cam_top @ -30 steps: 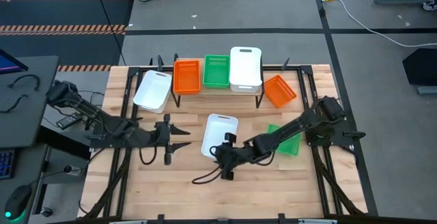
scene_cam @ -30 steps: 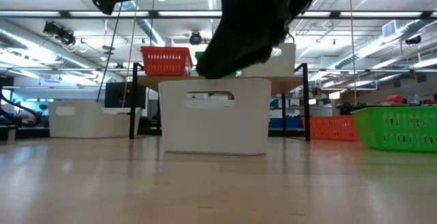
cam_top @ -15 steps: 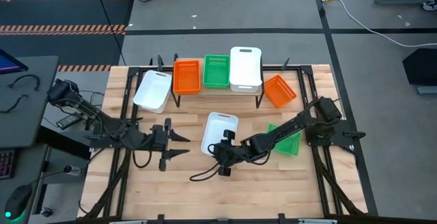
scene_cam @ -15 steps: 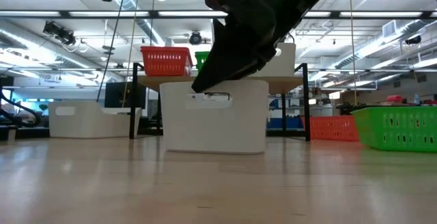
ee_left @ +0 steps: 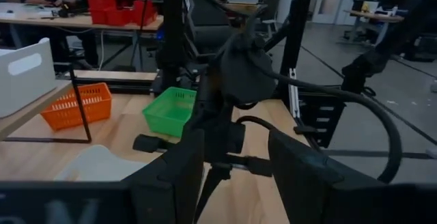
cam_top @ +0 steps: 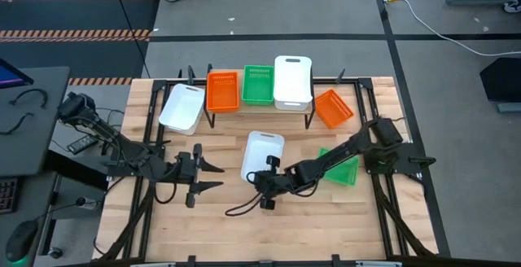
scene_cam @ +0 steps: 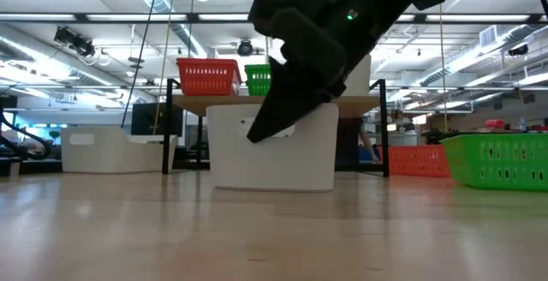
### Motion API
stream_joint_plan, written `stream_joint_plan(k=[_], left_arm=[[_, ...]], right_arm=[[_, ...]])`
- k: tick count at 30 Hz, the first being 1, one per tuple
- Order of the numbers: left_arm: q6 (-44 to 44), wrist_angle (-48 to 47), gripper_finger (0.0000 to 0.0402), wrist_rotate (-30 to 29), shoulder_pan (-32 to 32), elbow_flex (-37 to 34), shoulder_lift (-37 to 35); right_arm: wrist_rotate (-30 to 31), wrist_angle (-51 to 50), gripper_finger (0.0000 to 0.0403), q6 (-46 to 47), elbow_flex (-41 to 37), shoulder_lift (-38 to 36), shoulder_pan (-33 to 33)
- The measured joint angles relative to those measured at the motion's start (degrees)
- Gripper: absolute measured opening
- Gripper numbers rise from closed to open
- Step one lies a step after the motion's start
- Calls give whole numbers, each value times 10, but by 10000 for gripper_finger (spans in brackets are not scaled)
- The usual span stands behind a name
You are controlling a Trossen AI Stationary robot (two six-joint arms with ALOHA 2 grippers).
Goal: Stack baskets on shelf by color
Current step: Stack the bottom white bin on top of the white bin on the shelf
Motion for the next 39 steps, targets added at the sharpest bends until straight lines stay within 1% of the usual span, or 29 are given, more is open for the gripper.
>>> stream_joint_plan(k=[1,3,7,10,14,20,22,26,27,29,32,39], left_arm=[[0,0,172,-1,0,0,0],[0,3,172,-4,0,0,0],[0,3,172,-4,0,0,0],[0,1,172,-4,0,0,0],[0,2,172,-4,0,0,0],[0,4,172,-4,0,0,0],[0,5,172,-4,0,0,0],[0,7,172,-4,0,0,0],[0,8,172,-4,0,0,0],[0,13,172,-4,0,0,0],[0,12,172,-4,0,0,0],[1,12,172,-4,3,0,0]], right_arm=[[0,4,27,-1,0,1,0],[1,4,9,-15,0,2,0],[0,-2,11,-31,0,-5,1],[3,-25,5,-44,0,-32,7],[29,-62,4,-64,0,-102,25],[51,-60,2,-110,1,-233,68],[78,-65,2,-144,0,-274,82],[160,-77,1,-242,1,-354,88],[172,-81,1,-274,1,-371,82],[176,-87,1,-327,1,-395,60],[159,-95,0,-367,1,-422,12],[47,-157,0,-433,0,-439,-134]])
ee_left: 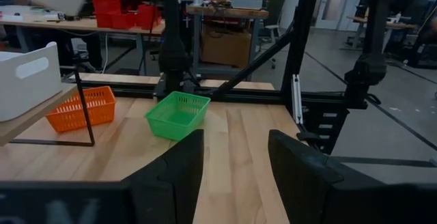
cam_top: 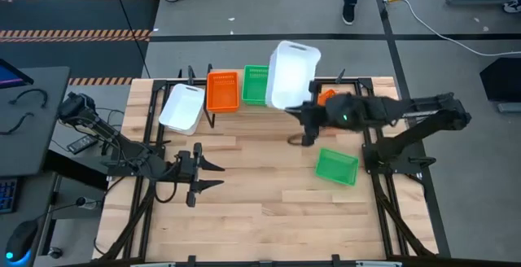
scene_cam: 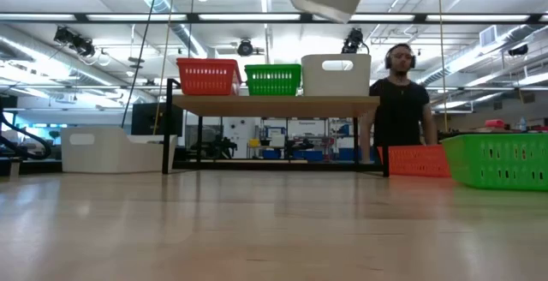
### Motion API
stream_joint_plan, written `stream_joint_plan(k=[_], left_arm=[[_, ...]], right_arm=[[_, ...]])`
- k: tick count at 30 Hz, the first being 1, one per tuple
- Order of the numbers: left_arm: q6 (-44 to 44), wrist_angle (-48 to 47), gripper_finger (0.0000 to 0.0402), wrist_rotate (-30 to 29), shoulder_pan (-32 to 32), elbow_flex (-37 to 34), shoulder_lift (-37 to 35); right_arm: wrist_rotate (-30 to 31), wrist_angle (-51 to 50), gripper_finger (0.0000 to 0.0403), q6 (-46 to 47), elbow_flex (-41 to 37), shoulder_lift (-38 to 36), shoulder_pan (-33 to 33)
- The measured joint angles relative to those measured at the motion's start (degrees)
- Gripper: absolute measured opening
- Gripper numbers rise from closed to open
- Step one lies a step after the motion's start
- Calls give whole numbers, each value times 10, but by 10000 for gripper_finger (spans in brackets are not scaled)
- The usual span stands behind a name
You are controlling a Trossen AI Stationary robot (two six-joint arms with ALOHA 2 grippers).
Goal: Stack baskets on shelf by color
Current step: Stack the bottom white bin on top of the white bin on the shelf
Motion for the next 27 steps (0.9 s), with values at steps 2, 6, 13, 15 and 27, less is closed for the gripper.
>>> stream_joint_plan(k=[2,6,13,15,27], left_arm=[[0,-1,172,0,0,0,0],[0,-1,172,0,0,0,0],[2,1,172,-34,0,0,0],[1,1,172,-50,2,0,0],[14,20,172,-55,47,0,0]], right_arm=[[-33,-15,0,-13,0,0,-38],[-92,-49,0,-31,0,-1,-97],[-156,-92,0,-67,0,-16,-177],[-180,-87,0,-71,0,-18,-195],[-268,-125,0,-71,0,-19,-255]])
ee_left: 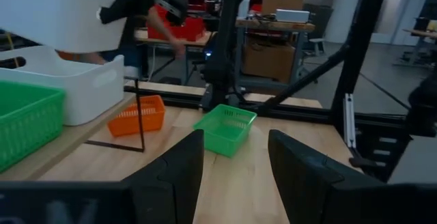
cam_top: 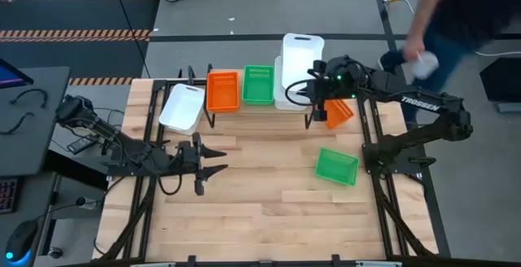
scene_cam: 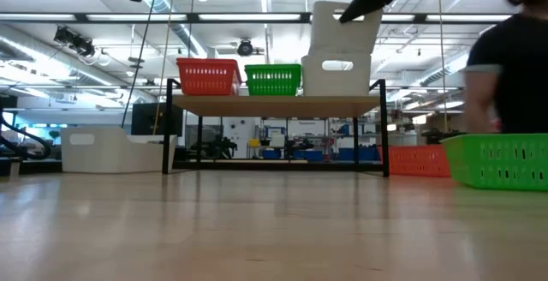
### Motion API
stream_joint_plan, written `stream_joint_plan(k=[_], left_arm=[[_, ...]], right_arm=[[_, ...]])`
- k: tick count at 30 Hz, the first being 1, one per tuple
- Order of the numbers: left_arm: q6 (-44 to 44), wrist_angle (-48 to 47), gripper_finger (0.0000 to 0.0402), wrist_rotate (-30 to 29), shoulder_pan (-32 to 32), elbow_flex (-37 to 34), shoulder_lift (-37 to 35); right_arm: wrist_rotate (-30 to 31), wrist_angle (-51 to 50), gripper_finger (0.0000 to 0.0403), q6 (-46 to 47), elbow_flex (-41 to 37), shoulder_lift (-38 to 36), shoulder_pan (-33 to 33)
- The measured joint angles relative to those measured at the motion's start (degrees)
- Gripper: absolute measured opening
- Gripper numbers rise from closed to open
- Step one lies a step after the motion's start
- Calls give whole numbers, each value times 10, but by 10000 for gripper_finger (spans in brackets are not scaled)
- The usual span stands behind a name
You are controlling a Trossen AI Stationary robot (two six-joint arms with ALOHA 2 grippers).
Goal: Stack baskets on shelf by color
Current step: Stack the bottom white bin on top of the white bin on the shelf
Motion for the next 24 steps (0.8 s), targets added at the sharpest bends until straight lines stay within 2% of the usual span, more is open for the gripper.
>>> stream_joint_plan(k=[10,24], left_arm=[[-4,0,172,6,-5,0,0],[0,-5,172,6,-5,0,0]], right_arm=[[-18,-6,0,4,0,5,-5],[-27,2,3,7,0,67,-9]])
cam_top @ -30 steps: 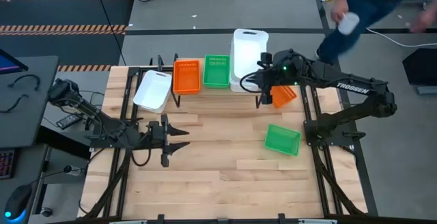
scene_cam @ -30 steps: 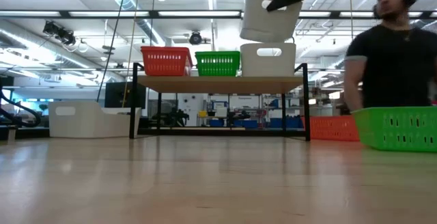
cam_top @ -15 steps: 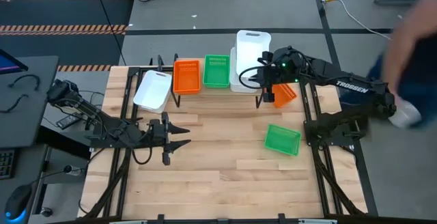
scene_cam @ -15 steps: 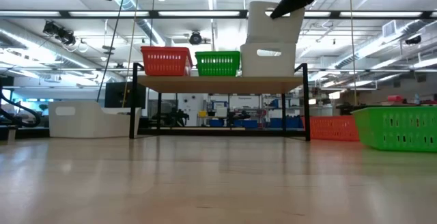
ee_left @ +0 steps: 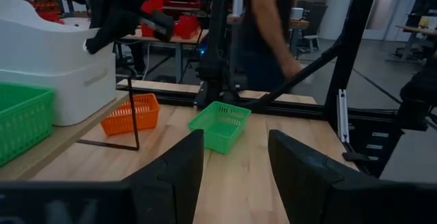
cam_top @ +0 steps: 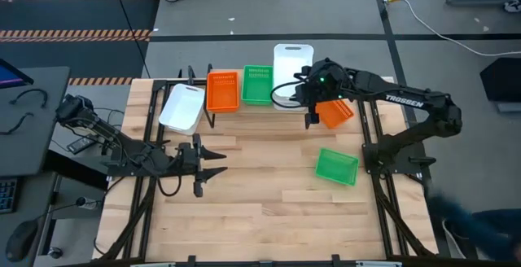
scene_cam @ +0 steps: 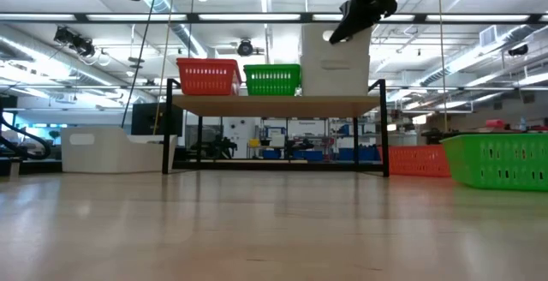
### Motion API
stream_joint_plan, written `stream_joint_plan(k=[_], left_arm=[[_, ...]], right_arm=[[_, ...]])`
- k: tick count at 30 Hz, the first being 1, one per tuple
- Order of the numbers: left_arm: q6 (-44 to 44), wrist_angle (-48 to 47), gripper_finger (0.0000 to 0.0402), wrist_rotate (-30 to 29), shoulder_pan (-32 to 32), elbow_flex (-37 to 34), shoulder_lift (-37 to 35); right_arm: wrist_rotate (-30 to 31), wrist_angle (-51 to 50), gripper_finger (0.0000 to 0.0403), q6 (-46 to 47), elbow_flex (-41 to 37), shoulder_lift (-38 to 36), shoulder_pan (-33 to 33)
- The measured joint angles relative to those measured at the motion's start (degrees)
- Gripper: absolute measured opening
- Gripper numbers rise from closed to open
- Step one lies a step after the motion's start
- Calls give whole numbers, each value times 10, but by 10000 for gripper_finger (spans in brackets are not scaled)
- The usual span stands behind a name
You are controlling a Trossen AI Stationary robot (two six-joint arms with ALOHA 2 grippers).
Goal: Stack baskets on shelf by color
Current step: Stack the bottom white bin on top of the white bin on the shelf
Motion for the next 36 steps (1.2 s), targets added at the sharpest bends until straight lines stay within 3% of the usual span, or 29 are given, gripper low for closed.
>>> stream_joint_plan(k=[22,36], left_arm=[[0,-3,172,0,0,0,0],[0,-3,172,0,0,0,0]], right_arm=[[-7,-14,7,52,0,-28,1],[-1,-6,66,69,0,-28,1]])
